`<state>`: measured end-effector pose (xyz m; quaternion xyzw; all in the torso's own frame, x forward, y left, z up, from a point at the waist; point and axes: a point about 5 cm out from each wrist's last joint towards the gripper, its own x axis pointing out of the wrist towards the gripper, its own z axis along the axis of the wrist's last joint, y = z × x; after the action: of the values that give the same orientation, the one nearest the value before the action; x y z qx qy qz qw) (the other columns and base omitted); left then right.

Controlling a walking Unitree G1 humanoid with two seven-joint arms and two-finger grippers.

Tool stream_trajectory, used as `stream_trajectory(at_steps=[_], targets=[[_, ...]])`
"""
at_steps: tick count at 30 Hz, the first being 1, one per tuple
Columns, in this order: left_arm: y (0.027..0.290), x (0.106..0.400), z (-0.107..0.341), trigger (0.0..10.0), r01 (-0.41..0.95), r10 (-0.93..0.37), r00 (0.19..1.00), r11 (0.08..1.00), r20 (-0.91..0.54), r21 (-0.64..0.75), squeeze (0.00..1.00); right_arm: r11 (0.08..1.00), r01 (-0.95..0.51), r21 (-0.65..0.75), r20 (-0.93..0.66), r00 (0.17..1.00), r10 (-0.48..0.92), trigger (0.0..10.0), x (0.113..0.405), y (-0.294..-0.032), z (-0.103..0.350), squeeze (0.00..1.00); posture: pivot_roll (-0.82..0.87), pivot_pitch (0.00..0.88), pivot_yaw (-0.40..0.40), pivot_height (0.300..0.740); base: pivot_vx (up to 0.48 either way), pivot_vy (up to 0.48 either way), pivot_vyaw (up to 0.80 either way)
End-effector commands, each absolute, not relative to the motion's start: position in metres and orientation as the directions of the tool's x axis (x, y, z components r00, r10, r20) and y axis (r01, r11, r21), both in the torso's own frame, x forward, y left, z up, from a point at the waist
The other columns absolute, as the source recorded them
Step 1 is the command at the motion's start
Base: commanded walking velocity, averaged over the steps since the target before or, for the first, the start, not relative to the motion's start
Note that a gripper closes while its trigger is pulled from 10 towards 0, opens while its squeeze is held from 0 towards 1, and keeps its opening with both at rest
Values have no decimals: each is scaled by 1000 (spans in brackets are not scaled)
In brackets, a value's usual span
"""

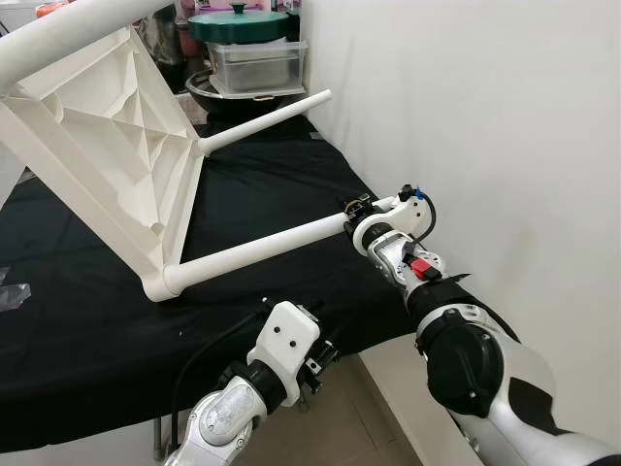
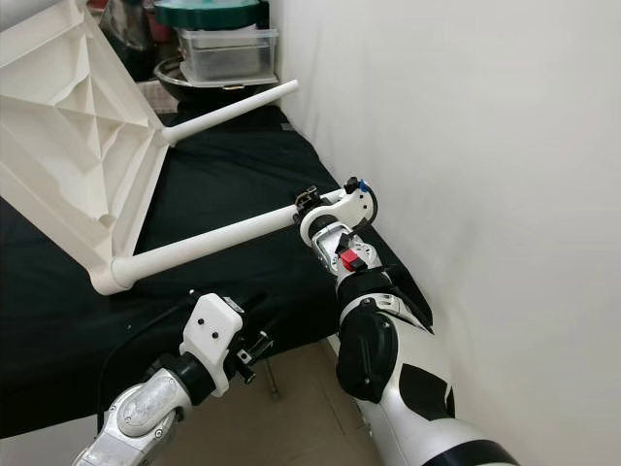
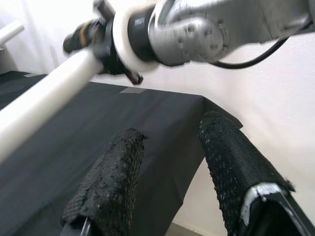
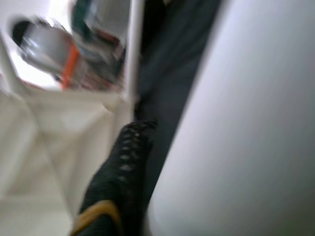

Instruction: Building children table

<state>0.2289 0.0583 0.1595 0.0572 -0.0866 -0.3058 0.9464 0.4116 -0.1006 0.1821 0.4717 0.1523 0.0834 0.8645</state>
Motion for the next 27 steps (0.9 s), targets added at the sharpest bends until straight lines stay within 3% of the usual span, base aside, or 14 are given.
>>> stream_trajectory(at_steps=[1,5,6,15,17,19,27], targets=[[58,229,159,10000,567,-588,799,807,128,166,0,590,48,806,-297,895,333,10000,402,-87,157,1000,124,81,-78,740,0,0,0],[56,228,159,10000,571,-591,797,804,124,164,0,608,73,791,-317,898,304,10000,403,-85,159,1000,123,85,-77,740,0,0,0],[56,228,159,10000,571,-591,797,805,126,163,0,618,84,781,-339,889,308,10000,402,-83,156,0,123,86,-79,740,0,0,0],[58,230,158,10000,564,-584,802,809,125,163,0,669,113,735,-429,841,329,10000,395,-84,143,0,115,83,-75,740,0,0,0],[57,230,158,10000,569,-589,799,806,121,164,0,682,100,724,-482,781,397,10000,388,-83,132,0,111,78,-71,740,0,0,0],[57,230,158,10000,569,-589,799,806,120,165,0,691,95,717,-492,771,404,10000,387,-83,130,0,111,78,-71,740,0,0,0],[57,231,157,10000,567,-586,801,808,123,158,0,569,151,809,-456,771,445,10000,386,-96,132,0,102,75,-69,740,0,0,0]])
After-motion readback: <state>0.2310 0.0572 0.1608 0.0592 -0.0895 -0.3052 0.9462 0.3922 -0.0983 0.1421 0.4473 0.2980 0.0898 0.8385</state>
